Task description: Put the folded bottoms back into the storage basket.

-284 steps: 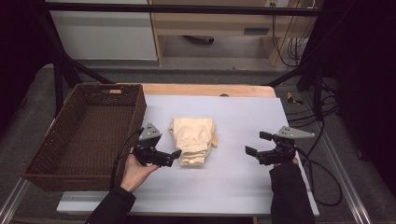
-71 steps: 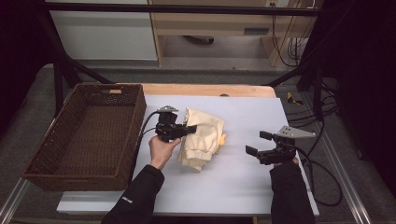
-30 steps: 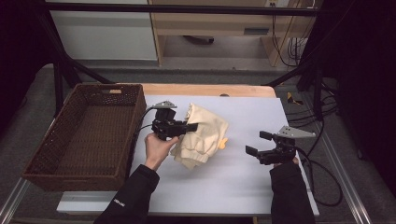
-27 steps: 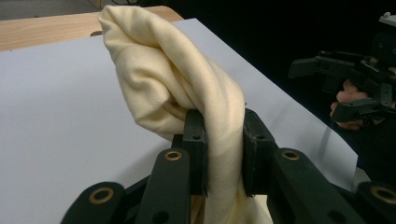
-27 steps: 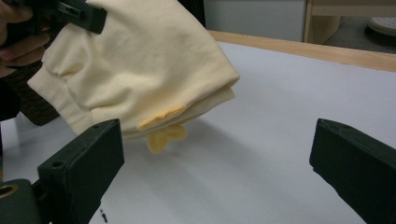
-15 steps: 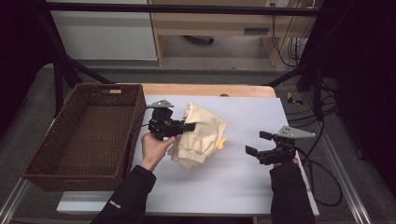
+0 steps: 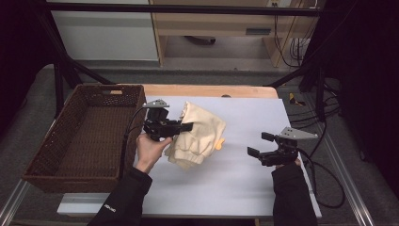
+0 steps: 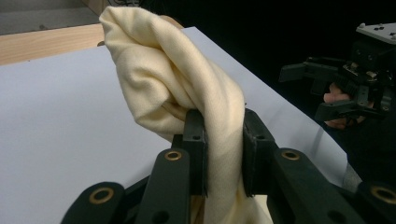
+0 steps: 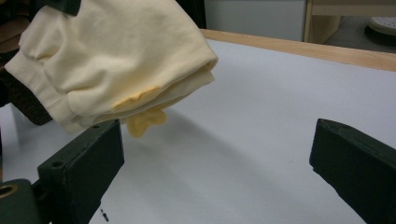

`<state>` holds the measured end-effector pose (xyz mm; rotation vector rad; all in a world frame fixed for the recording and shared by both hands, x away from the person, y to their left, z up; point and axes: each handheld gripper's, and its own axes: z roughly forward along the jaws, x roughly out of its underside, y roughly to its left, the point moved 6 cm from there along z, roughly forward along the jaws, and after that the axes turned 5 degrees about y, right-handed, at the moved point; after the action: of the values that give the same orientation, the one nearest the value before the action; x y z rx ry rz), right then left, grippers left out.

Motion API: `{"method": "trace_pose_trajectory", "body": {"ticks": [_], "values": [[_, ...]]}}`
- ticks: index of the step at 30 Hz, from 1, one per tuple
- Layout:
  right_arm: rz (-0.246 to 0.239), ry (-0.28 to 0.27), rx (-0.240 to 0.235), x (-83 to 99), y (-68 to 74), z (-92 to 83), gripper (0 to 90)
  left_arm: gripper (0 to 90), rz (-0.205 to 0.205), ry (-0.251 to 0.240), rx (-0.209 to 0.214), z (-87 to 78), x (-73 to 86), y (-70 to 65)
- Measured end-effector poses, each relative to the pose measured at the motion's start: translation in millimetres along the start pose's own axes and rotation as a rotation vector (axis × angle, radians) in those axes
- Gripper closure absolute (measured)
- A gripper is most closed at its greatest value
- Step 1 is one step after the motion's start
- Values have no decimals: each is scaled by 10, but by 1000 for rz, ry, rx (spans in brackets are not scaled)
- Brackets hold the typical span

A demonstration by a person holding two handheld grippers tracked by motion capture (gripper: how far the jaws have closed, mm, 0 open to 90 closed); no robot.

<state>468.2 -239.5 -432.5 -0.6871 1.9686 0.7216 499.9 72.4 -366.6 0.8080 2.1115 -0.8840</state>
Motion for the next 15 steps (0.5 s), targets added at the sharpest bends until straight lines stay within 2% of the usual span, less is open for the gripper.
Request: {"method": "trace_pose_trajectory", "body": {"ticks": [15], "values": [[2, 0, 0, 1, 2, 2, 32, 746, 7, -5, -11, -146, -8, 23]]}}
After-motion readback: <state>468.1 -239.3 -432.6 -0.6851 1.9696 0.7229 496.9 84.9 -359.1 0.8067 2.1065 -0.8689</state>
